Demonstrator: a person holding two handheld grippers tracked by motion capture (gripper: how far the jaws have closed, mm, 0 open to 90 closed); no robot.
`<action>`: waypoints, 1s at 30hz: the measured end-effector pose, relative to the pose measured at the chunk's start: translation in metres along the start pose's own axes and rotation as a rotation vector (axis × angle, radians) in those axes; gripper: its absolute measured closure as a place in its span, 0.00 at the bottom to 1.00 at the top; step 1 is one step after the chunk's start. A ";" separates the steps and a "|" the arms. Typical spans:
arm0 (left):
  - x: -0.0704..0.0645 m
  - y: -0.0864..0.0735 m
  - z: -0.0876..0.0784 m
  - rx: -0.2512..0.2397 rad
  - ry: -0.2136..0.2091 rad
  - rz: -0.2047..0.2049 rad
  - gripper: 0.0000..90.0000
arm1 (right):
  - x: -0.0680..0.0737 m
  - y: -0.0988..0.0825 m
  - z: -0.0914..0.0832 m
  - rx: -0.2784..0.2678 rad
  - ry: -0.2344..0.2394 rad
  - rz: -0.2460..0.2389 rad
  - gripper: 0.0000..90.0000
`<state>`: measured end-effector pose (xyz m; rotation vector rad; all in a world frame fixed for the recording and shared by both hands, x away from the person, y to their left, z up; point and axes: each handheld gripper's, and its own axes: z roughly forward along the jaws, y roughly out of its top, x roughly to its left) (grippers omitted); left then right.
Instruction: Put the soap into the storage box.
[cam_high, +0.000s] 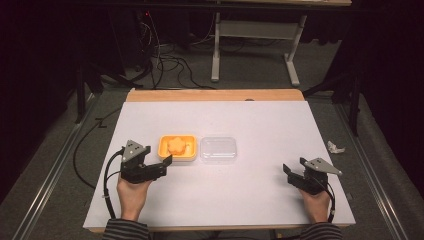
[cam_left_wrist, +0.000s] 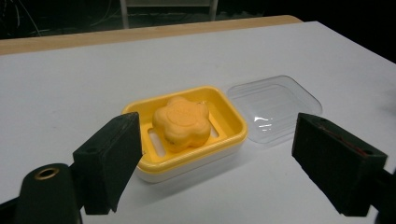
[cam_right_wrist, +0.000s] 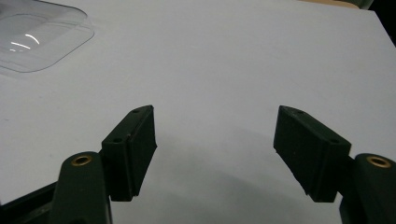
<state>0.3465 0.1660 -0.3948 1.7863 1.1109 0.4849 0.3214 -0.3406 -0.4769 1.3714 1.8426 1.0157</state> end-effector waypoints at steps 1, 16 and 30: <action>0.000 0.000 0.000 0.000 0.000 0.000 0.18 | 0.000 0.000 0.000 0.000 0.000 0.000 0.34; -0.011 -0.012 0.001 0.003 -0.033 0.008 0.18 | -0.001 0.000 -0.001 -0.010 -0.007 0.015 0.33; -0.022 -0.022 0.010 0.014 -0.086 0.022 0.17 | -0.001 0.000 -0.001 -0.012 -0.006 0.012 0.33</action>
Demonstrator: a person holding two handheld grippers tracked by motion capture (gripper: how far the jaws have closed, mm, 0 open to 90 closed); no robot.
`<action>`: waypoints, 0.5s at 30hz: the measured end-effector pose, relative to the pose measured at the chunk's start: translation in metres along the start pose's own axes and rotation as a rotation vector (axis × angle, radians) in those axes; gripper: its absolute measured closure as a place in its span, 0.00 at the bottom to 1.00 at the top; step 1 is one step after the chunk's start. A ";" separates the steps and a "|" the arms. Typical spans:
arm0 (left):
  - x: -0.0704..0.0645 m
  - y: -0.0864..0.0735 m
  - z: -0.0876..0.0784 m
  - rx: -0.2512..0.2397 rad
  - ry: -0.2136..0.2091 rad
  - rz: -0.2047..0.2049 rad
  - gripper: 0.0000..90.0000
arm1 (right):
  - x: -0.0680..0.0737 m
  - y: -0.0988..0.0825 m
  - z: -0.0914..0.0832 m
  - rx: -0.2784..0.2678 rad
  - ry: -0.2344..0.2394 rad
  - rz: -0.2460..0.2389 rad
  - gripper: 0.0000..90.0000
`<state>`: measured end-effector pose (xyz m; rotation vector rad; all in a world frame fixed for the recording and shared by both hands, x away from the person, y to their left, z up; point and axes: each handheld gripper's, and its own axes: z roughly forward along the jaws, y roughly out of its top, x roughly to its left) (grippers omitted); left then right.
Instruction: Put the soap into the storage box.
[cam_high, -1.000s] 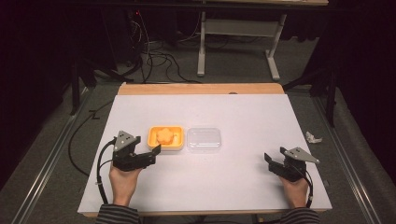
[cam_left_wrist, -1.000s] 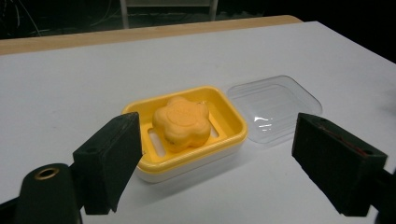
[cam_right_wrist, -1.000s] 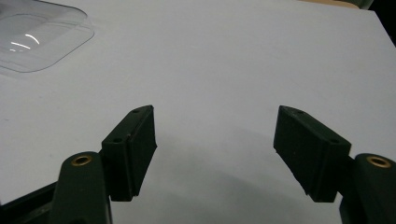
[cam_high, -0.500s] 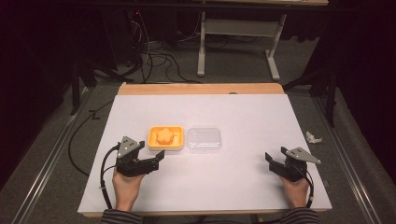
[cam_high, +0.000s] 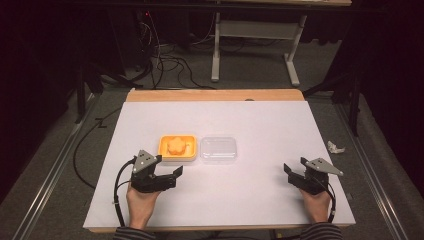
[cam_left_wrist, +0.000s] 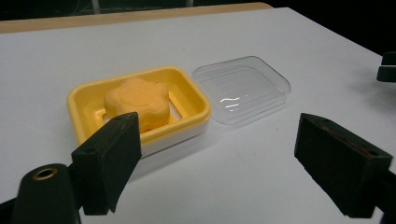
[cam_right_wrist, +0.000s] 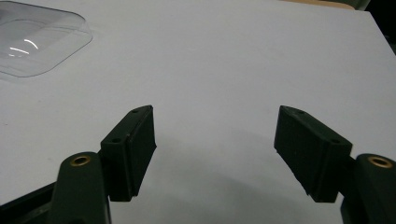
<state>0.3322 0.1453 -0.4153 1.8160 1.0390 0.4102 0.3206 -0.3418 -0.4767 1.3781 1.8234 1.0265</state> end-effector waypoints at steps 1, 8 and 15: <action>0.000 0.000 0.001 0.004 -0.003 -0.002 0.17 | 0.000 0.000 0.000 -0.001 0.000 0.000 0.33; -0.004 -0.002 0.007 0.020 -0.024 0.018 0.17 | 0.000 0.000 0.000 0.000 -0.001 0.001 0.33; -0.008 -0.004 0.014 0.040 -0.048 0.034 0.17 | 0.000 0.000 0.000 -0.002 -0.002 0.004 0.33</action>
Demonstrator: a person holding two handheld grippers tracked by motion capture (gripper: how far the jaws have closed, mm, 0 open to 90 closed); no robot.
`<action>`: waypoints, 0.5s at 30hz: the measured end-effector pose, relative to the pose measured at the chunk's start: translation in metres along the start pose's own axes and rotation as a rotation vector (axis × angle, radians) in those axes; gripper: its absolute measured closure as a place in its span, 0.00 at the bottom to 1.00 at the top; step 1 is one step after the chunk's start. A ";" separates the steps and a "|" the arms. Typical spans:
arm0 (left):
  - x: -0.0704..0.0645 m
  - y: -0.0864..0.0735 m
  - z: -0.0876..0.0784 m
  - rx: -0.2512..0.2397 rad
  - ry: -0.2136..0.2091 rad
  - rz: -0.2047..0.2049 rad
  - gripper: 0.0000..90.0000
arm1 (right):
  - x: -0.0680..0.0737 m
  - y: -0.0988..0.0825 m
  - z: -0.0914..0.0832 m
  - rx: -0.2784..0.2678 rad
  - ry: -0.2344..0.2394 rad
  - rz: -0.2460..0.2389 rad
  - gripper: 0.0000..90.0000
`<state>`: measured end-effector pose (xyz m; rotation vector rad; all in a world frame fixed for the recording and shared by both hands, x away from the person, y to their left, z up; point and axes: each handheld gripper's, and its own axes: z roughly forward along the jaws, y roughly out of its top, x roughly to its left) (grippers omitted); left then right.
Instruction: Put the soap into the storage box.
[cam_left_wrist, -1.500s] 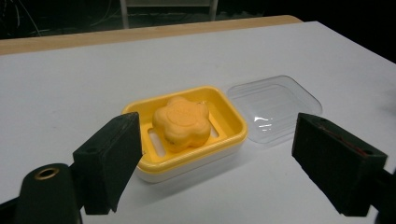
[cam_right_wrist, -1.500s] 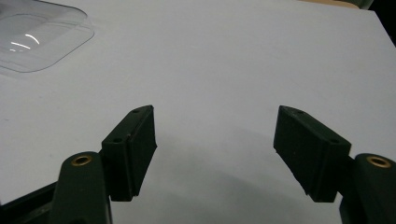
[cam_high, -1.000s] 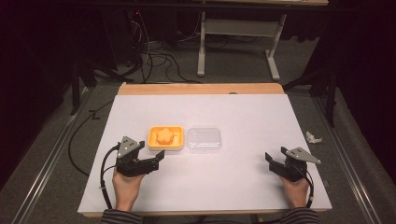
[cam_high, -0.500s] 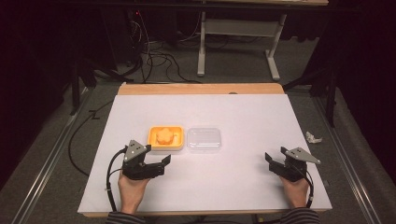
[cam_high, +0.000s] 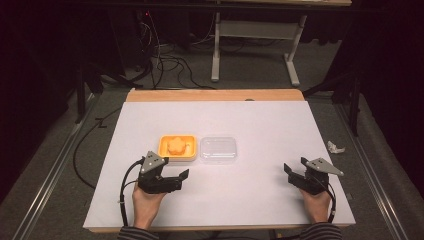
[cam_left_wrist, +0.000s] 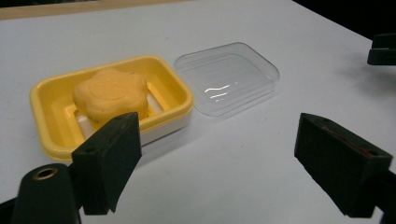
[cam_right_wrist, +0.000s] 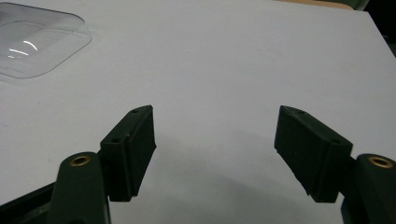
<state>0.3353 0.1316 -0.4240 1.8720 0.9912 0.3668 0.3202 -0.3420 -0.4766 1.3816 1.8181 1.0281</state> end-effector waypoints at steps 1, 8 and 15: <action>-0.001 0.000 0.001 -0.001 -0.001 0.003 0.17 | 0.000 0.000 0.000 0.002 0.002 -0.001 0.33; -0.005 -0.004 0.007 0.009 -0.025 0.009 0.17 | 0.000 0.000 0.000 0.001 0.001 -0.002 0.33; -0.010 -0.006 0.015 0.018 -0.036 0.019 0.18 | 0.001 0.000 0.000 0.003 -0.001 0.001 0.33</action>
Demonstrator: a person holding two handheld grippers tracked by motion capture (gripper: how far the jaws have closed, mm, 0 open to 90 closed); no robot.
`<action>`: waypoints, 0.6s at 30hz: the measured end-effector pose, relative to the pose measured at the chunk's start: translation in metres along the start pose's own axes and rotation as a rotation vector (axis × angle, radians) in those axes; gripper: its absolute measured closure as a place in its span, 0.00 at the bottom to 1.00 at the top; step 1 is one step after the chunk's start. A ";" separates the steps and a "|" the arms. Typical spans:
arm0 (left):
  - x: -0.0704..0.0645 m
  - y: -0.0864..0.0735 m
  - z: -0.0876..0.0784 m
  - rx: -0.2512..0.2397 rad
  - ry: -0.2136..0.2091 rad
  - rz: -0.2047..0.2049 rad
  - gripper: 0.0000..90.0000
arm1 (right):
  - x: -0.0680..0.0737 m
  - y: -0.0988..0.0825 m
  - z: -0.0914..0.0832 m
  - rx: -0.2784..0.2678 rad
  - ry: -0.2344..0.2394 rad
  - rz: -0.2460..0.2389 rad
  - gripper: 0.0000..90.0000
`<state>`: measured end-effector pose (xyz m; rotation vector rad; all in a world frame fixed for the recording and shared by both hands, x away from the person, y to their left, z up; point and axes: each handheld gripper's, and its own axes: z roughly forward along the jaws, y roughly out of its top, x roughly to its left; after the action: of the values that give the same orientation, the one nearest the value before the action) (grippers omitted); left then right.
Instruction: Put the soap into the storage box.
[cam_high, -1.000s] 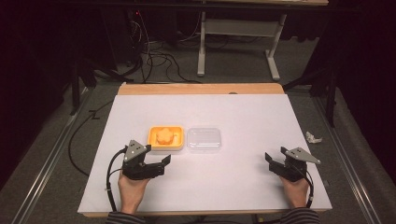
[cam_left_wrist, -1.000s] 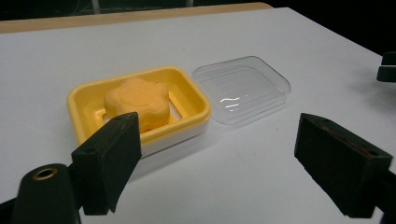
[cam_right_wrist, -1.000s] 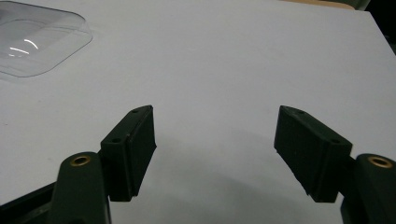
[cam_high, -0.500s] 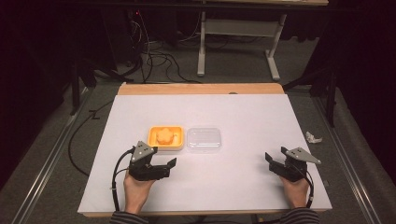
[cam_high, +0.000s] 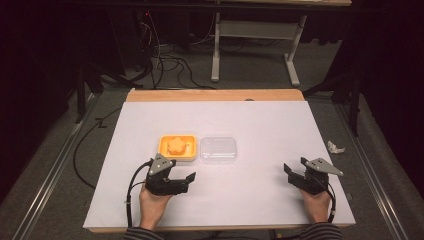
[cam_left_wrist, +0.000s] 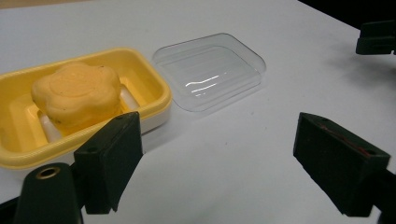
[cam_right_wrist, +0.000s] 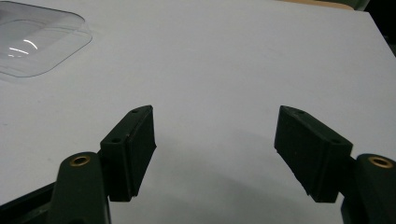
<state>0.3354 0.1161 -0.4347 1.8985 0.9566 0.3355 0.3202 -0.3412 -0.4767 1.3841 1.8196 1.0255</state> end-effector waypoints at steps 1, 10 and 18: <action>0.000 0.000 0.000 0.000 0.000 0.000 0.18 | 0.000 0.000 0.000 0.000 0.000 0.000 0.33; -0.002 -0.002 0.008 0.018 0.004 0.000 0.20 | 0.000 0.000 0.000 -0.002 0.002 -0.003 0.33; -0.004 -0.004 0.015 0.029 0.005 0.004 0.20 | 0.000 0.000 0.000 0.000 0.001 -0.003 0.33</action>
<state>0.3392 0.1044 -0.4451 1.9273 0.9658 0.3303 0.3204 -0.3413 -0.4768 1.3800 1.8220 1.0252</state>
